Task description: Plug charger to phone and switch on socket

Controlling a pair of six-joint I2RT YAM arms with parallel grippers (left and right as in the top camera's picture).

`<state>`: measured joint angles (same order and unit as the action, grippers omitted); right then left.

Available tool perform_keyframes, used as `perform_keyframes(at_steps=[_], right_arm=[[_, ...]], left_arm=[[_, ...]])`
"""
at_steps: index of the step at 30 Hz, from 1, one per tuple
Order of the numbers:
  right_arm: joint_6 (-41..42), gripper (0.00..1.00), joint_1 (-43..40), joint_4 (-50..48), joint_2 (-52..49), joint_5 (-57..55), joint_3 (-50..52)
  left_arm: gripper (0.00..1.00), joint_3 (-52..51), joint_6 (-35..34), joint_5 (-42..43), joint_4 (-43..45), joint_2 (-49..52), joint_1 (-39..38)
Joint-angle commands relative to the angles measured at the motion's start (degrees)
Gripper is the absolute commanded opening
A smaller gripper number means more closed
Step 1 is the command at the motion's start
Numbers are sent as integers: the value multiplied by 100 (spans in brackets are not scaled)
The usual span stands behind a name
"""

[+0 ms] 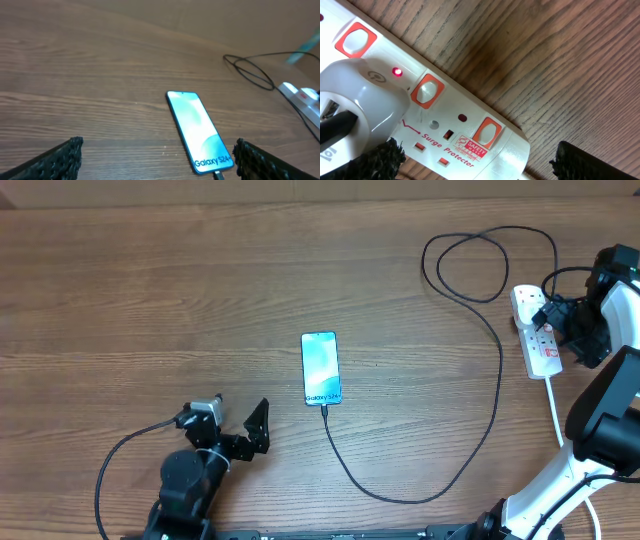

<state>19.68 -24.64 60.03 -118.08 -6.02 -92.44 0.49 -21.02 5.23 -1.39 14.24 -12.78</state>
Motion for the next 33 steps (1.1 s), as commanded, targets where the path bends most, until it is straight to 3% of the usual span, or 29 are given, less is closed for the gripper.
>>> perform_keyframes(at_steps=[1, 6, 33], right_arm=[[385, 100, 90, -710, 170, 184, -170], [385, 100, 90, -710, 170, 184, -170], [385, 100, 90, -708, 170, 184, -170]], left_arm=[[100, -22, 37, -291, -306, -643, 2], [99, -22, 455, -289, -264, -1423, 7], [99, -22, 452, -289, -293, -1392, 83]])
